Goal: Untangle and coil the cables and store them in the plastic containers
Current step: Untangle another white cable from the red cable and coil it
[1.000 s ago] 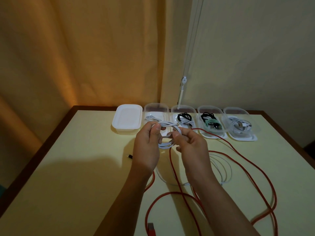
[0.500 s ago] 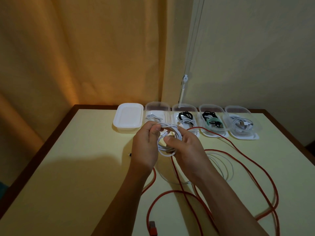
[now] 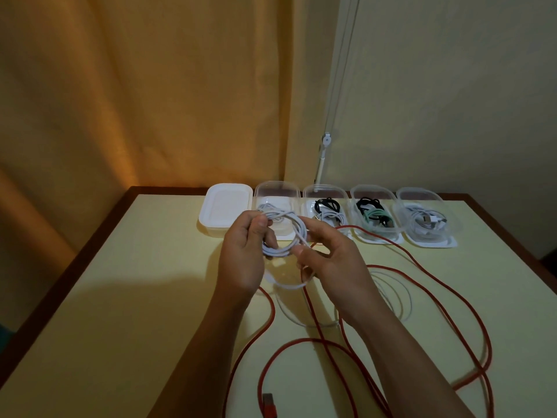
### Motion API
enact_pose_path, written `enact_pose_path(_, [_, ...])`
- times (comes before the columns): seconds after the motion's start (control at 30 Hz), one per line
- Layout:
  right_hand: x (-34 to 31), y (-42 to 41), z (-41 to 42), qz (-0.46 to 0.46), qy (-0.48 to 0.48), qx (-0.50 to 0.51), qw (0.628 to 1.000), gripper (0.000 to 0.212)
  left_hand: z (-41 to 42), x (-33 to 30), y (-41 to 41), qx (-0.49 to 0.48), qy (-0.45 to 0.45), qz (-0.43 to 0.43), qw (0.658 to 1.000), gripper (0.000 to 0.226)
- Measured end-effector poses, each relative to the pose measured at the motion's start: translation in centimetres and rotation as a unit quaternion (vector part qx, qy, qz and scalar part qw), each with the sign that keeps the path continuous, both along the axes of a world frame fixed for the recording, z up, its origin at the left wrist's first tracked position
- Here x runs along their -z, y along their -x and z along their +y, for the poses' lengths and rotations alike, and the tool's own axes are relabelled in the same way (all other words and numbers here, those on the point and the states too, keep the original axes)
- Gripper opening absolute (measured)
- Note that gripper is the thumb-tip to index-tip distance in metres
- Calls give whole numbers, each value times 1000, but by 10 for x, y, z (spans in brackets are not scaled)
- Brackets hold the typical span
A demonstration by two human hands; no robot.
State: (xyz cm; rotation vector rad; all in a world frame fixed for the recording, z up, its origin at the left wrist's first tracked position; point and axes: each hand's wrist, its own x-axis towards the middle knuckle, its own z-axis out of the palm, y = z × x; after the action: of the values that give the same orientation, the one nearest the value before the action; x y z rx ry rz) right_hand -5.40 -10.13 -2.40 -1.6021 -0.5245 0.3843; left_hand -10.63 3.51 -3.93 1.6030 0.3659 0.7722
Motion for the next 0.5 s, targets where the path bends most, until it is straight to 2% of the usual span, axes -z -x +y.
enact_pose_path(0.1, [-1,-3,-2,15,-4,24,1000,24,5,0,2,-10,18,5,1000,30])
enact_pose_path(0.27, [0,-3,0,-47,36,56,997,21,0,-2,1,9,78,5,997,33])
enact_pose_path(0.37, [3,-5,0,-49,39,119,991,3,-7,-4,-2,20,120,-15,992,32])
enact_pose_path(0.5, [3,-4,-2,-104,39,227,968,9,-14,-6,-3,10,111,-33,993,31])
